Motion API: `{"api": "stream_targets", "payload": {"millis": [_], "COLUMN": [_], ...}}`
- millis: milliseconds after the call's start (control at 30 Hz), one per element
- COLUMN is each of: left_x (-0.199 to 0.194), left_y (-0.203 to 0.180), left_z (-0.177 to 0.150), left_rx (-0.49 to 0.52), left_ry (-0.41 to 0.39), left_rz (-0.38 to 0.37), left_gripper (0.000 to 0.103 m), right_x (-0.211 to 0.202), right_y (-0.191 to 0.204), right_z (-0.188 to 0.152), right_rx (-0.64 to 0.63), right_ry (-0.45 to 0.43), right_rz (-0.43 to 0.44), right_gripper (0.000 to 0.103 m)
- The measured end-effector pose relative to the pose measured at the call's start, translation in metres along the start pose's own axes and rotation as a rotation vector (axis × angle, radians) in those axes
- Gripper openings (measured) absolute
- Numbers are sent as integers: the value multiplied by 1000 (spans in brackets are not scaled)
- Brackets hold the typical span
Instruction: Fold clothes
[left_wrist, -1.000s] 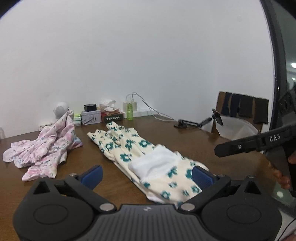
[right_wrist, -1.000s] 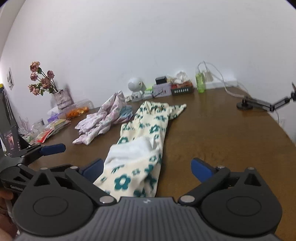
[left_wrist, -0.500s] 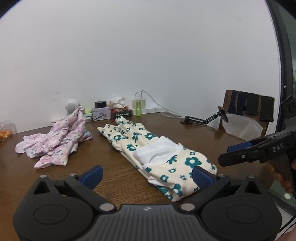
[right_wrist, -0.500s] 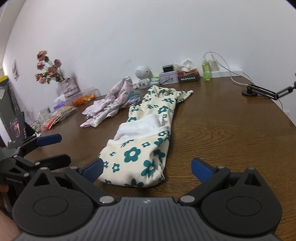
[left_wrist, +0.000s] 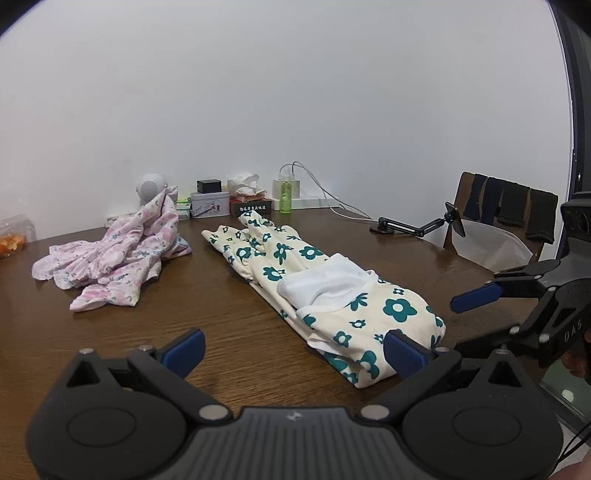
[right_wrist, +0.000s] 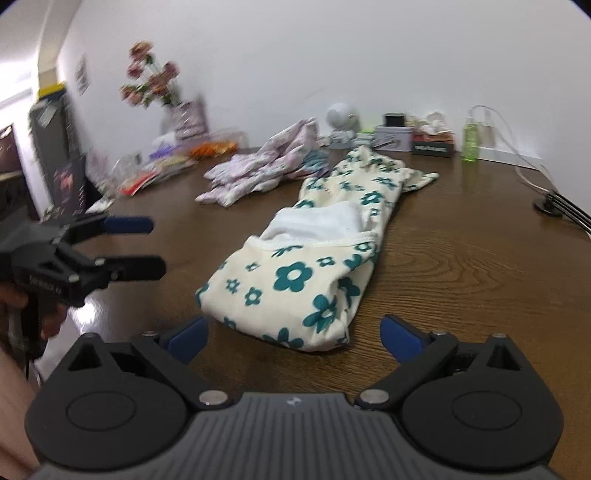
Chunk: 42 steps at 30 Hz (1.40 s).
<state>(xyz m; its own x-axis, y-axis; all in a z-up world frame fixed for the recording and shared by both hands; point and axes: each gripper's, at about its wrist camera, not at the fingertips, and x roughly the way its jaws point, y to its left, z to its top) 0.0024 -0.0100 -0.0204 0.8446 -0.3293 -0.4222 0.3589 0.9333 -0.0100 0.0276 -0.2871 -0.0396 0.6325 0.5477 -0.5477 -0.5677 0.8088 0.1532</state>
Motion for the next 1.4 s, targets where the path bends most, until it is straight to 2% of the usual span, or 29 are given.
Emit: {"api": "stream_targets", "payload": {"millis": [167,300,467,600,867,933,1067,1100,1200,1400], "left_x": [1,0,4,8,8,8,8,9,12,21], "left_y": [0,1,1,-2,-8,-8,-9,-10,-16,-40], "left_z": [1,1,0,-2,-4,-4,-2,-1,1,3], "left_rx": [0,1,21,58,141,143,164,175,236,442], "left_ry": [5,10,35,54,73,74,73,75,82,84], "left_rz": [-5,-8,0,15,17,18,3,-2,-18,-98], "left_gripper": [103,103,103,103,103,103,103,103,103,103], "right_x": [10,23,29,29,27,28,30,31,32,31], "right_y": [6,4,6,7,8,9,11,12,13,3], "right_z": [0,-1,-2,-2,-1,-1,0,1,2,9], "right_rx": [-116,-136,-178,-191,-224,-240,-277,-284,-296,-204], "right_ry": [53,97,84,71,60,56,53,55,58,56], "right_rz": [20,50,34,29,33,30,35,39,44,88], "right_gripper": [94,85,77,48,41,48,50,47,32,26]}}
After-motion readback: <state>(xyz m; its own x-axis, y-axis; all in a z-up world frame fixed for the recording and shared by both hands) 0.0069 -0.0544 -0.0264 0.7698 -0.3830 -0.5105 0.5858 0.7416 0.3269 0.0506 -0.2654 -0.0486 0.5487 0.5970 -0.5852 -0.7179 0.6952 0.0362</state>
